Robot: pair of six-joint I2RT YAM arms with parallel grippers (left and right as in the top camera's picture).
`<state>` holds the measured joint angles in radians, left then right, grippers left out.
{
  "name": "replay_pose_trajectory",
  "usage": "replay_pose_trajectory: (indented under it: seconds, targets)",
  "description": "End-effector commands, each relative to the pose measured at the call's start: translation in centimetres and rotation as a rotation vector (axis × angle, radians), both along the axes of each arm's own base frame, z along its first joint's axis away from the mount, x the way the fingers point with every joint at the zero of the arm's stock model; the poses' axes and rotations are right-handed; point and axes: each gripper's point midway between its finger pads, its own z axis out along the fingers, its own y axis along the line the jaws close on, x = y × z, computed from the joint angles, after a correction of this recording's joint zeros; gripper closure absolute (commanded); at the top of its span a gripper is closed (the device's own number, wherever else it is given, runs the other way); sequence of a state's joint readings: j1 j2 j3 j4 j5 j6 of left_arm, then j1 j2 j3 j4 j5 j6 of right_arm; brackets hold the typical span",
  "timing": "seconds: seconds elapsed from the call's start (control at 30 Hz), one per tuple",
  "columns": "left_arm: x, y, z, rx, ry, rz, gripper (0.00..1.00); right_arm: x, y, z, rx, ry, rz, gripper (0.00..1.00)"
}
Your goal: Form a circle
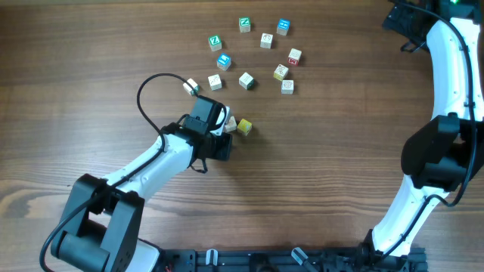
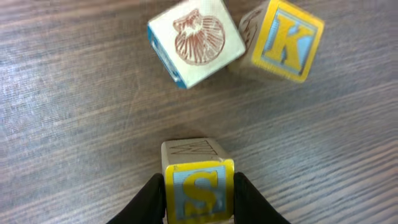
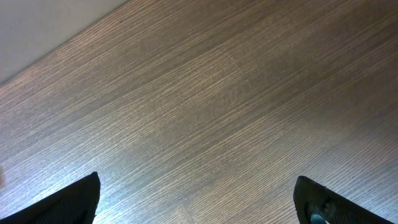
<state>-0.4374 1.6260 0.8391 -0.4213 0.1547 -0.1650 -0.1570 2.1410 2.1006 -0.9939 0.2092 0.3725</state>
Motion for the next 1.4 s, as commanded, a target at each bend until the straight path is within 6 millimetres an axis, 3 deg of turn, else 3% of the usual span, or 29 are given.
replay_pose_trajectory:
  seconds: [0.0,0.27,0.53,0.63,0.77,0.83,1.03,1.37]
  targets:
    - [0.5,1.0,-0.6,0.058,-0.025,0.016,0.73,0.1,0.4,-0.8,0.007,0.015,0.013,0.00]
    - [2.0,0.8,0.0,0.048,-0.090,0.027,0.70,0.1,0.3,-0.8,0.007,0.015,0.013,0.00]
    - [1.4,1.0,-0.3,0.060,-0.065,0.026,0.68,0.1,0.3,-0.8,0.007,0.015,0.013,0.00]
    - [1.5,1.0,-0.2,0.058,-0.070,0.026,0.64,0.1,0.3,-0.8,0.007,0.015,0.013,0.00]
    - [1.5,1.0,-0.2,0.058,-0.069,0.026,0.47,0.1,0.3,-0.8,0.007,0.015,0.013,0.00]
    - [1.5,1.0,-0.2,0.056,-0.066,0.033,0.48,0.1,0.3,-0.8,0.007,0.015,0.013,0.00]
    - [1.4,1.0,-0.3,0.058,-0.064,0.033,0.63,0.1,0.3,-0.8,0.007,0.015,0.013,0.00]
    - [1.8,0.8,-0.1,0.050,-0.081,0.033,0.63,0.1,0.4,-0.8,0.007,0.015,0.013,0.00]
